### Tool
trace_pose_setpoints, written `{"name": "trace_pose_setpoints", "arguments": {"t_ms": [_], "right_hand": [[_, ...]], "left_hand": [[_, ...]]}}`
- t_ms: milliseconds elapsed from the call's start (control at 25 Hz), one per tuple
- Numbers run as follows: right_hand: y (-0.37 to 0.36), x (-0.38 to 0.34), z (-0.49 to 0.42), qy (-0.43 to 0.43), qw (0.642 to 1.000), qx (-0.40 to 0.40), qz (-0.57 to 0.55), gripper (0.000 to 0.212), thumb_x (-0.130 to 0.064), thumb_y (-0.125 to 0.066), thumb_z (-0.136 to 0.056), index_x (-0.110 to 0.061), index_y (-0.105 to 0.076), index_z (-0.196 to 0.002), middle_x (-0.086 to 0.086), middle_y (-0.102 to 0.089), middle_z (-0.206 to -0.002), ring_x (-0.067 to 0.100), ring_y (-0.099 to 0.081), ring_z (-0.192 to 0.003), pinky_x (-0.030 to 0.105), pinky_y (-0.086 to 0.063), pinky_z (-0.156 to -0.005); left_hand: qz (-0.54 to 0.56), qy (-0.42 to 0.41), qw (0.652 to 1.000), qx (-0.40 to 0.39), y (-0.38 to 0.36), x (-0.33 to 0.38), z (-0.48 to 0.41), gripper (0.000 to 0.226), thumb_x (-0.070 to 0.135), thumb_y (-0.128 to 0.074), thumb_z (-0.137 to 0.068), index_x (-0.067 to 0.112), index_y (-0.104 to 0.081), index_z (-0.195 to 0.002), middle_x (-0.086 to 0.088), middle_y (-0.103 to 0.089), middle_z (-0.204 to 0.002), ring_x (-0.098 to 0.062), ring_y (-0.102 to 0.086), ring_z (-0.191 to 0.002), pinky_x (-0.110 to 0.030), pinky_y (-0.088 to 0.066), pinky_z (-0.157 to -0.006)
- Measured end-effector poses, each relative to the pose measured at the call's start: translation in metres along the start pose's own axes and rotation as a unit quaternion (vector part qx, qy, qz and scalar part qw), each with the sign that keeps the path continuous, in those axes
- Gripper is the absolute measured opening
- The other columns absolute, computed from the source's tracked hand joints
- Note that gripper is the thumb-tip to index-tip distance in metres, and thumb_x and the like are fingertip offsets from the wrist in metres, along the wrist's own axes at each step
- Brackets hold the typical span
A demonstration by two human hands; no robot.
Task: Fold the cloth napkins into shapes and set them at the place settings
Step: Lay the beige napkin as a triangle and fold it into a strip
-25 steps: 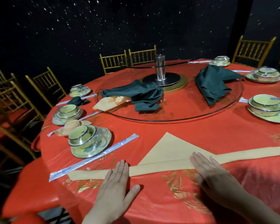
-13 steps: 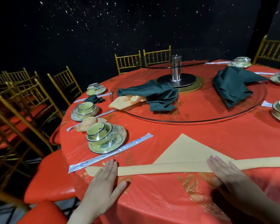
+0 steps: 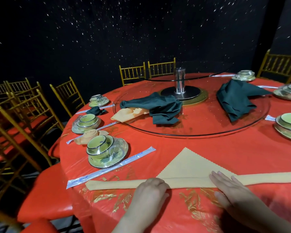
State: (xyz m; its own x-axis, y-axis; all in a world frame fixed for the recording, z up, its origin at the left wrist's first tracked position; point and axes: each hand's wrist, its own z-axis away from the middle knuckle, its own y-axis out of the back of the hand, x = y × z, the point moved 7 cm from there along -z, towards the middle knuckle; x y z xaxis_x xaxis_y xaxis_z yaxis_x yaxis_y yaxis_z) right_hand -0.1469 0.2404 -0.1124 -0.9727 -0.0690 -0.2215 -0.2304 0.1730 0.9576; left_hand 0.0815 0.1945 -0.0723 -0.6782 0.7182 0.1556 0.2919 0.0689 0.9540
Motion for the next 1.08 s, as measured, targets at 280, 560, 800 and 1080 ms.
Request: {"name": "trace_pose_setpoints", "arguments": {"t_ms": [280, 560, 800, 1080], "right_hand": [[0.018, 0.007, -0.014, -0.024, 0.999, 0.020, 0.019, 0.045, -0.036, -0.042, -0.078, -0.033, -0.061, -0.119, -0.007, -0.055, -0.128, 0.008, -0.057, -0.115, 0.017, -0.029, -0.104], [0.034, -0.012, -0.008, 0.006, 0.999, -0.039, -0.013, 0.024, -0.033, -0.038, -0.097, -0.037, -0.053, -0.115, -0.017, -0.049, -0.108, 0.010, -0.047, -0.110, 0.025, -0.035, -0.093], [0.027, -0.002, -0.022, -0.033, 0.998, 0.000, -0.051, 0.025, -0.037, -0.041, -0.083, -0.027, -0.061, -0.094, -0.013, -0.059, -0.096, 0.017, -0.055, -0.098, 0.031, -0.041, -0.082], [0.025, -0.001, -0.022, 0.001, 0.992, 0.112, -0.059, 0.024, -0.034, -0.045, -0.074, -0.029, -0.069, -0.074, -0.014, -0.072, -0.087, 0.004, -0.068, -0.079, 0.027, -0.056, -0.069]], "left_hand": [[-0.039, 0.010, 0.999, 0.029, 0.003, -0.007, -0.011, 0.016, 0.035, -0.049, -0.081, 0.032, -0.064, -0.082, 0.014, -0.060, -0.067, -0.010, -0.059, -0.060, -0.020, -0.046, -0.046], [-0.022, 0.068, 0.997, 0.008, 0.008, -0.014, -0.008, 0.037, 0.049, -0.032, -0.094, 0.025, -0.059, -0.103, 0.007, -0.062, -0.100, -0.018, -0.058, -0.097, -0.034, -0.045, -0.081], [-0.039, 0.070, 0.996, 0.024, 0.000, -0.015, -0.027, 0.019, 0.029, -0.072, -0.073, 0.031, -0.068, -0.092, 0.016, -0.063, -0.103, -0.012, -0.065, -0.086, -0.023, -0.051, -0.069], [-0.024, -0.073, 0.997, 0.009, -0.042, 0.088, -0.047, 0.054, 0.046, -0.040, -0.083, 0.017, -0.063, -0.122, 0.003, -0.062, -0.125, -0.010, -0.057, -0.117, -0.032, -0.045, -0.100]]}}
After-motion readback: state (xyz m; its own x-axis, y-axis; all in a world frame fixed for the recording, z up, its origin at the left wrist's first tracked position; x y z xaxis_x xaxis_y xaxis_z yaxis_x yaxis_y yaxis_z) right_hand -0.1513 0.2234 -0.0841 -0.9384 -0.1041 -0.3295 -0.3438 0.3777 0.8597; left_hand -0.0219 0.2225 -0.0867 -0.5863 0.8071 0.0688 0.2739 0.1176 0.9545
